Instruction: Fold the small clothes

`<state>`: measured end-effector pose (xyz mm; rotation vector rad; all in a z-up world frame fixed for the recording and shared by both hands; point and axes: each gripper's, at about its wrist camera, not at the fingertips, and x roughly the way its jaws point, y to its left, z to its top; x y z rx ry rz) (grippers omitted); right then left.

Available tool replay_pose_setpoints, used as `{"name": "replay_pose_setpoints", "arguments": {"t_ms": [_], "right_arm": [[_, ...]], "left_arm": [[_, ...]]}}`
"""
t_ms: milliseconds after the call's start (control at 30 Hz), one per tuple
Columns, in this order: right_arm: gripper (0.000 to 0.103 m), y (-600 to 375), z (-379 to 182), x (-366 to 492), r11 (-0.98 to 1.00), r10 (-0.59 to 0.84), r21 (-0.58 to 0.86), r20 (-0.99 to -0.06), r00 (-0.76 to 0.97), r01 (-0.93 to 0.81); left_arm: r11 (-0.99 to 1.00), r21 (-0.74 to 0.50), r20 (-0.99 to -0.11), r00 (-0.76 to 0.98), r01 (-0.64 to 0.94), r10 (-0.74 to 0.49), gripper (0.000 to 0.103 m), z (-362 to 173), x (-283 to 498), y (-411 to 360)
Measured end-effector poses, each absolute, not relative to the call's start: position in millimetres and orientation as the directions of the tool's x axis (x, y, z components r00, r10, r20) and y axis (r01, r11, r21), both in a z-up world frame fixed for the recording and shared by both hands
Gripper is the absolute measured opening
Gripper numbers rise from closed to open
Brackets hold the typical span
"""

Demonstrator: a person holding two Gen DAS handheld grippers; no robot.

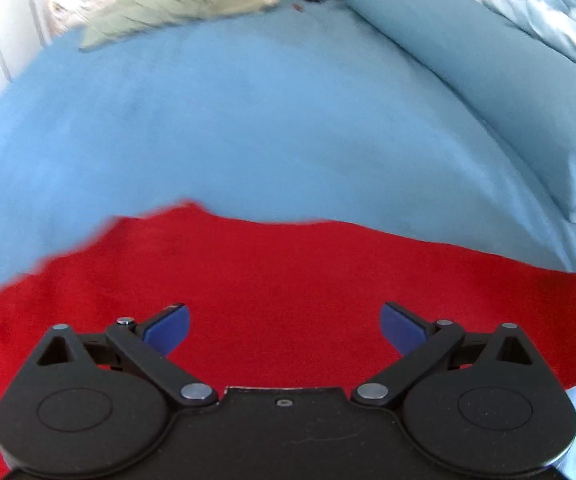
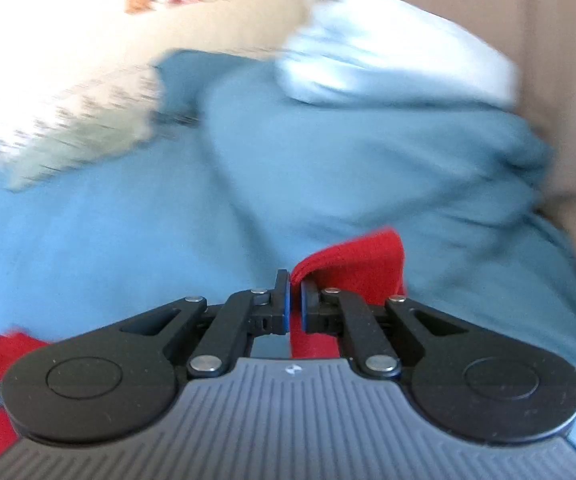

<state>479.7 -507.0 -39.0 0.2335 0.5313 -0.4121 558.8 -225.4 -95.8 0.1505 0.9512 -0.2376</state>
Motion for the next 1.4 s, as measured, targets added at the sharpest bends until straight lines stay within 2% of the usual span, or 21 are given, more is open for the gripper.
{"name": "replay_pose_setpoints", "arguments": {"t_ms": [100,200,367,467,533,667,733,800,833,1033,1100,1167,1200,1233,1333,1367,1400], "right_arm": [[0.020,-443,-24,515,0.943,-0.157,0.182,-0.495,0.854,0.279],[0.020,-370,-36,545,0.972,0.018,0.214,-0.492,0.871,0.101],[0.020,-254,-115,578,0.980,0.188,0.167,-0.627,0.756,-0.104],[0.020,-208,-167,576,0.975,0.205,0.088,-0.715,0.669,-0.205],[0.022,-191,-186,568,0.969,0.197,0.046,-0.739,0.644,-0.243],[0.033,-184,-188,559,0.957,0.189,-0.018,-0.722,0.666,-0.291],[0.063,-179,-183,559,0.947,0.200,-0.032,-0.721,0.664,-0.320],[0.079,-174,-177,555,0.946,0.188,-0.055,-0.712,0.677,-0.321],[0.082,-181,-173,548,0.949,0.176,-0.064,-0.704,0.688,-0.309],[0.085,-242,-160,513,0.984,0.053,-0.086,-0.704,0.708,-0.158],[0.087,-267,-159,500,0.993,0.005,-0.082,-0.703,0.711,-0.088],[0.087,-288,-160,488,0.996,-0.038,-0.084,-0.702,0.711,-0.029],[0.087,-296,-161,484,0.996,-0.057,-0.088,-0.703,0.709,-0.007],[0.088,-302,-161,480,0.995,-0.080,-0.099,-0.704,0.706,0.014],[0.088,-318,-164,469,0.991,-0.124,-0.116,-0.711,0.692,0.059],[0.088,-323,-165,465,0.991,-0.134,-0.112,-0.713,0.688,0.078],[0.088,-324,-167,465,0.990,-0.139,-0.104,-0.717,0.683,0.092]], "left_arm": [[0.973,0.073,-0.794,0.603,0.219,-0.076,0.103,-81,557,-173],[0.984,0.090,-0.783,0.621,0.152,-0.024,0.103,-78,556,-116],[0.997,0.065,-0.815,0.580,0.050,0.024,0.103,-103,553,-40],[0.999,0.042,-0.825,0.565,0.023,0.022,0.103,-116,548,-15],[0.999,0.043,-0.826,0.564,0.026,0.021,0.103,-120,543,-13],[0.998,0.033,-0.826,0.563,0.062,-0.007,0.103,-124,544,-14],[0.996,0.001,-0.826,0.562,0.090,-0.050,0.103,-126,550,-17],[0.988,-0.034,-0.816,0.567,0.148,-0.113,0.103,-123,549,-26],[0.981,-0.042,-0.808,0.571,0.187,-0.143,0.103,-123,554,-35],[0.886,-0.027,-0.775,0.550,0.463,-0.311,0.099,-120,555,-113],[0.851,-0.030,-0.776,0.525,0.524,-0.351,0.093,-128,558,-139],[0.829,-0.022,-0.784,0.505,0.558,-0.361,0.075,-138,562,-158],[0.825,-0.005,-0.794,0.499,0.566,-0.347,0.070,-145,565,-167],[0.823,0.005,-0.800,0.496,0.569,-0.338,0.056,-151,567,-172],[0.830,0.012,-0.805,0.497,0.558,-0.323,0.034,-163,573,-179],[0.836,0.008,-0.798,0.507,0.549,-0.325,0.018,-161,572,-175],[0.846,0.003,-0.793,0.517,0.533,-0.322,0.009,-155,568,-166]]}}
